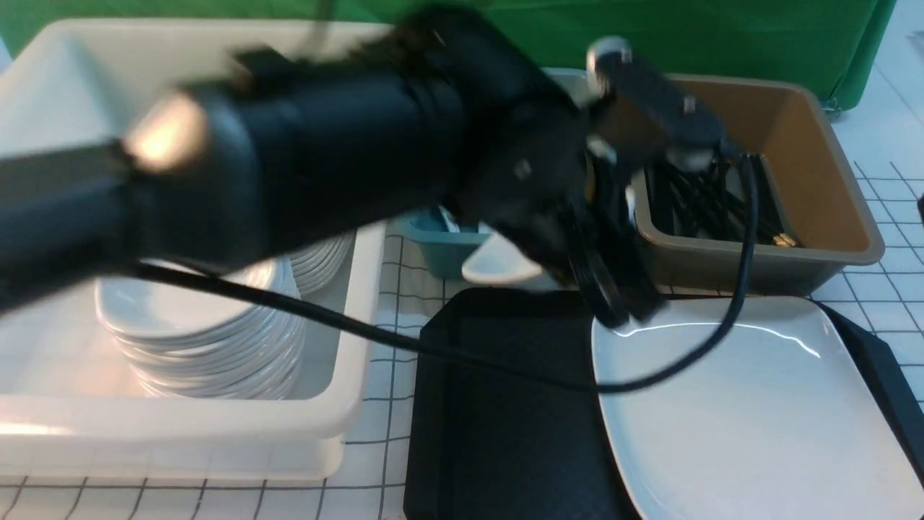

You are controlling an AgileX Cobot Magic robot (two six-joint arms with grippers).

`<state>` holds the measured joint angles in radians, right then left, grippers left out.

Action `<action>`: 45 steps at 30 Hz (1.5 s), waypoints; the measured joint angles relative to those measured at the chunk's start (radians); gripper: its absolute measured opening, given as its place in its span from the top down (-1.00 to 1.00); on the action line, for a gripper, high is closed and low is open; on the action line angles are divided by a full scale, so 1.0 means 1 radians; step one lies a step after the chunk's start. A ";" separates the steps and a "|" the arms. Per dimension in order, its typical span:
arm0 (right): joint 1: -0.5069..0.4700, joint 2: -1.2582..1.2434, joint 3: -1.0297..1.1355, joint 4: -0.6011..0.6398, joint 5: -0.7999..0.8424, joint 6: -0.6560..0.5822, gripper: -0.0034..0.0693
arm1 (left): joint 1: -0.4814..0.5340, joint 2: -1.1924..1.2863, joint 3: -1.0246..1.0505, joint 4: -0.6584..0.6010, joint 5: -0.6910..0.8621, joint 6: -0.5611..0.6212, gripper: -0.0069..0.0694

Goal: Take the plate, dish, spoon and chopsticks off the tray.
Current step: Use the left arm to put the small plate into the large storage box on the left, then use the left arm to grab a plate from the dinner plate

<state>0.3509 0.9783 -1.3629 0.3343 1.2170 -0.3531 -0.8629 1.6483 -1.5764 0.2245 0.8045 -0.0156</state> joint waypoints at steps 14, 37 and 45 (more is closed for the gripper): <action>0.197 0.333 -0.165 0.291 -0.019 -0.093 0.89 | 0.490 -0.379 0.130 0.042 0.279 0.016 0.79; 0.307 0.361 -0.251 -0.112 0.000 0.088 0.89 | 0.529 -0.347 0.380 -0.131 0.086 0.035 -0.39; 0.264 0.254 -0.251 -0.392 0.000 0.193 0.89 | 0.488 -0.385 0.193 -0.287 0.096 0.004 -0.63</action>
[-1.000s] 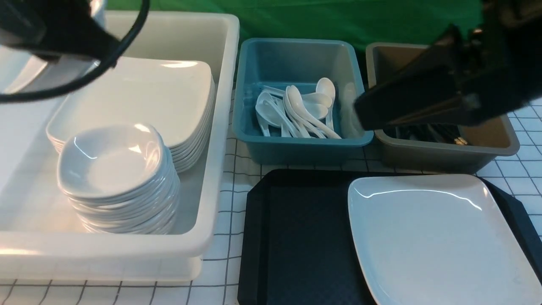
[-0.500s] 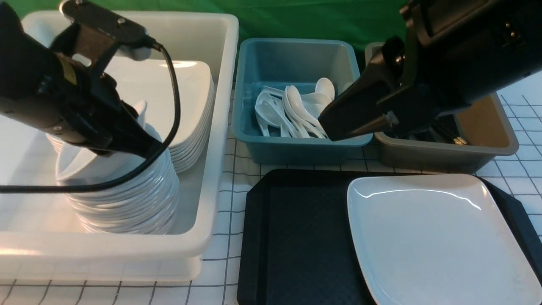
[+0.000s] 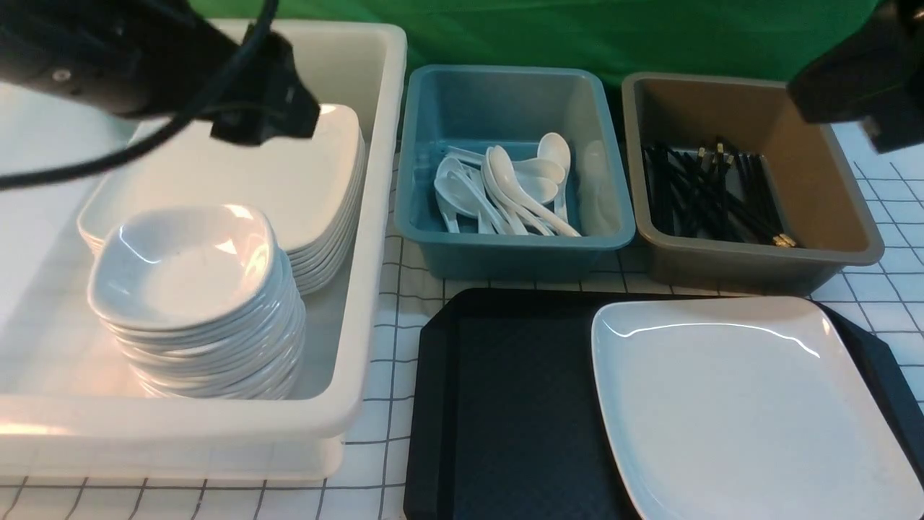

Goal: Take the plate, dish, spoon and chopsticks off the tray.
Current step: Use the left arm to grab a plate from the dinner plate

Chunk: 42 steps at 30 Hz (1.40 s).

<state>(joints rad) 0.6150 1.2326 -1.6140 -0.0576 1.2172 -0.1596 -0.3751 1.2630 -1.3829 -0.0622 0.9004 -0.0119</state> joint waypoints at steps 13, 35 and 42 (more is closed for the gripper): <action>-0.423 -0.172 0.317 0.009 0.003 -0.003 0.89 | -0.363 0.385 -0.100 -0.372 -0.079 0.113 0.78; -0.462 -0.296 0.477 0.261 -0.073 -0.076 0.89 | -0.325 1.018 -0.443 -0.170 -0.179 -0.049 -0.76; -0.463 -0.296 0.477 0.264 -0.089 -0.080 0.89 | -0.325 1.051 -0.447 -0.271 -0.262 -0.039 -0.44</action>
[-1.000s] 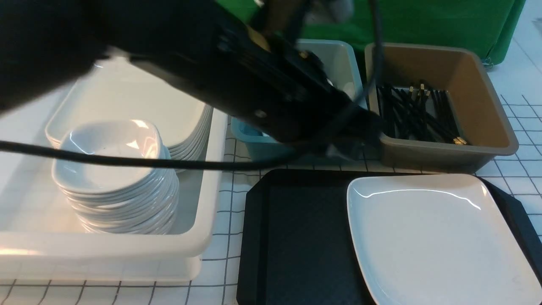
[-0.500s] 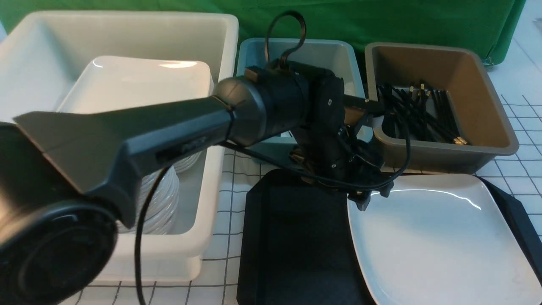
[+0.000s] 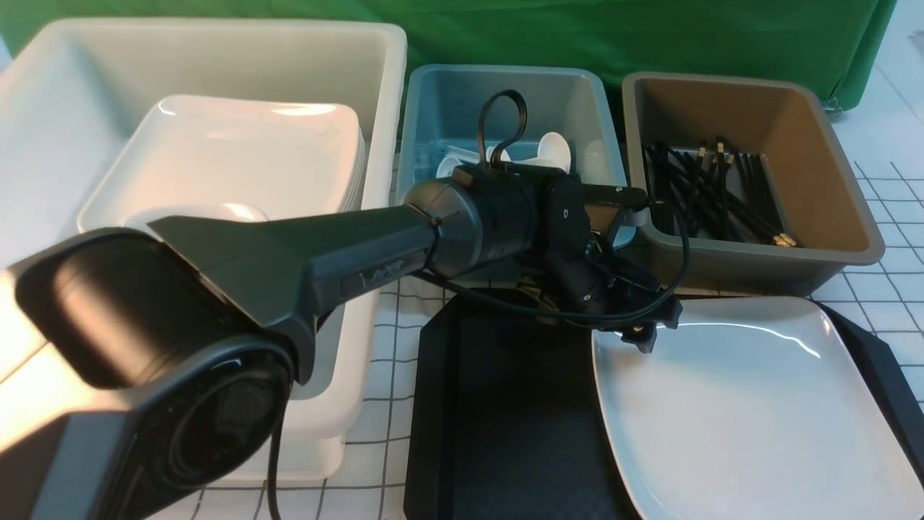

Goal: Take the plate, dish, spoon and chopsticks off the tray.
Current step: Use the left arm to grab a plate from the dinner plate, then use the left arm to put the plate into the large storage box on the left

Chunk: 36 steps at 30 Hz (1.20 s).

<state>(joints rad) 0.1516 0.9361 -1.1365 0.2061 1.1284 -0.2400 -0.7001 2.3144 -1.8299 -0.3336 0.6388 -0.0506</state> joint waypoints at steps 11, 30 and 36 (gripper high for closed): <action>0.000 0.000 0.000 0.001 -0.008 -0.022 0.89 | 0.006 -0.013 -0.008 -0.041 0.049 0.010 0.44; 0.000 -0.010 -0.268 0.182 0.067 -0.097 0.89 | 0.019 -0.536 -0.002 0.181 0.265 0.121 0.80; 0.000 0.021 -0.355 0.286 0.072 -0.163 0.89 | 0.135 -0.663 -0.102 0.172 0.307 0.121 0.80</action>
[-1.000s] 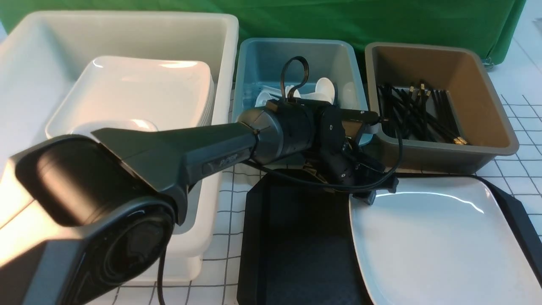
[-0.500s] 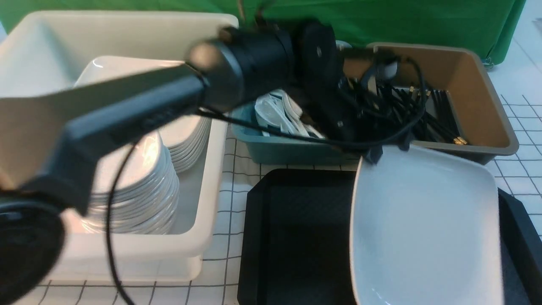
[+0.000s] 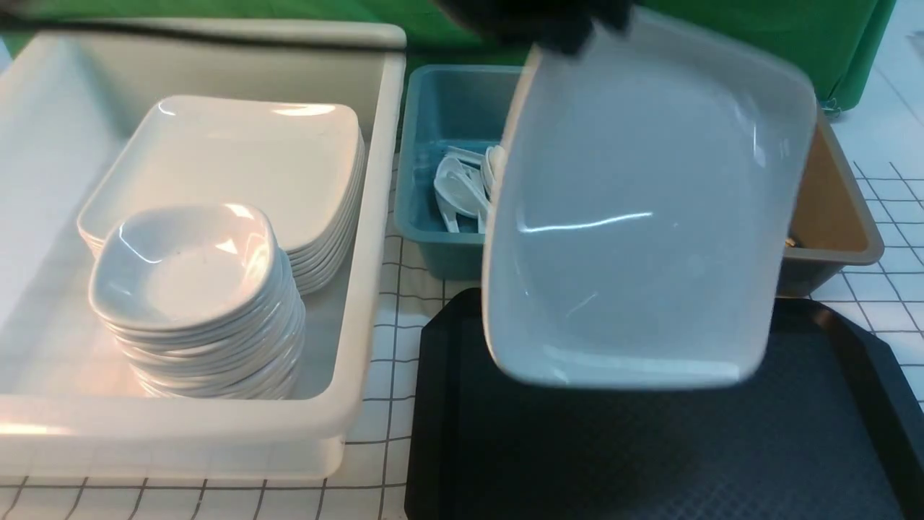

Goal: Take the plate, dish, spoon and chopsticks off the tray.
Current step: Use the left arm to put the plate into the large storage box on the left

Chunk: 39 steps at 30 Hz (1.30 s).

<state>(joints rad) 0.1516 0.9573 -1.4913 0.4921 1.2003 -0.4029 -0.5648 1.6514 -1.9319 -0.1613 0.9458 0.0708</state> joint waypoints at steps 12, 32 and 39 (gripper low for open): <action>0.222 0.281 -0.113 0.151 0.016 -0.101 0.89 | 0.780 -0.080 -0.097 -0.312 0.054 0.018 0.79; 0.495 0.477 -0.249 -0.010 -0.054 -0.018 0.89 | 0.955 -0.061 0.736 -1.031 -0.598 0.360 0.76; 0.496 0.477 -0.250 -0.018 -0.035 -0.017 0.89 | 0.887 -0.006 0.752 -0.973 -0.655 0.358 0.76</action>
<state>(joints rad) 0.6475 1.4344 -1.7415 0.4741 1.1655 -0.4200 0.3225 1.6457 -1.1800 -1.1347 0.2906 0.4292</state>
